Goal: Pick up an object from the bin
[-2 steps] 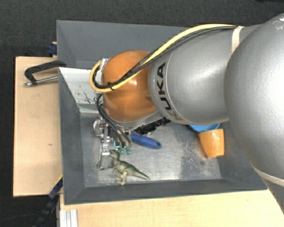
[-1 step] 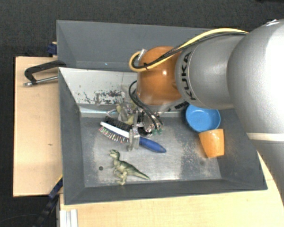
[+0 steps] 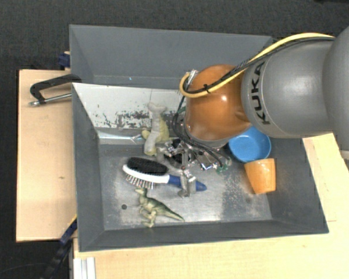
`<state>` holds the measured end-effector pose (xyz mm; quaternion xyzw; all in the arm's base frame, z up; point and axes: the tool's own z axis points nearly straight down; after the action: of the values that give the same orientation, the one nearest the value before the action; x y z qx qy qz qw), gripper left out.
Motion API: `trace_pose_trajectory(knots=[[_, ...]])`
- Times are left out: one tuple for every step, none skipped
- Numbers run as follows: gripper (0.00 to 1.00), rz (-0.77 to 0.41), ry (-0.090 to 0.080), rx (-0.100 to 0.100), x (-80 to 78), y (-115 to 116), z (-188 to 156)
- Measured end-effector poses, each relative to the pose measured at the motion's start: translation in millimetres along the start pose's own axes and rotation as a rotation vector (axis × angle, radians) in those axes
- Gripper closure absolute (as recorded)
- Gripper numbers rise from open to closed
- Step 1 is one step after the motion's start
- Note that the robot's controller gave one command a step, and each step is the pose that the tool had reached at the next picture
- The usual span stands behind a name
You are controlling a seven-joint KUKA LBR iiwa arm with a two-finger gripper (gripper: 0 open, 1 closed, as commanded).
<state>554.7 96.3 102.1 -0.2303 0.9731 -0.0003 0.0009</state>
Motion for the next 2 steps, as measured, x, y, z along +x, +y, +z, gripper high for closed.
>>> trace_pose_trajectory(knots=[[0.0, -0.262, -0.012, -0.001, 11.8, 68.7, -1.0], [0.0, 0.146, -0.004, -0.003, -54.3, 69.3, 31.8]])
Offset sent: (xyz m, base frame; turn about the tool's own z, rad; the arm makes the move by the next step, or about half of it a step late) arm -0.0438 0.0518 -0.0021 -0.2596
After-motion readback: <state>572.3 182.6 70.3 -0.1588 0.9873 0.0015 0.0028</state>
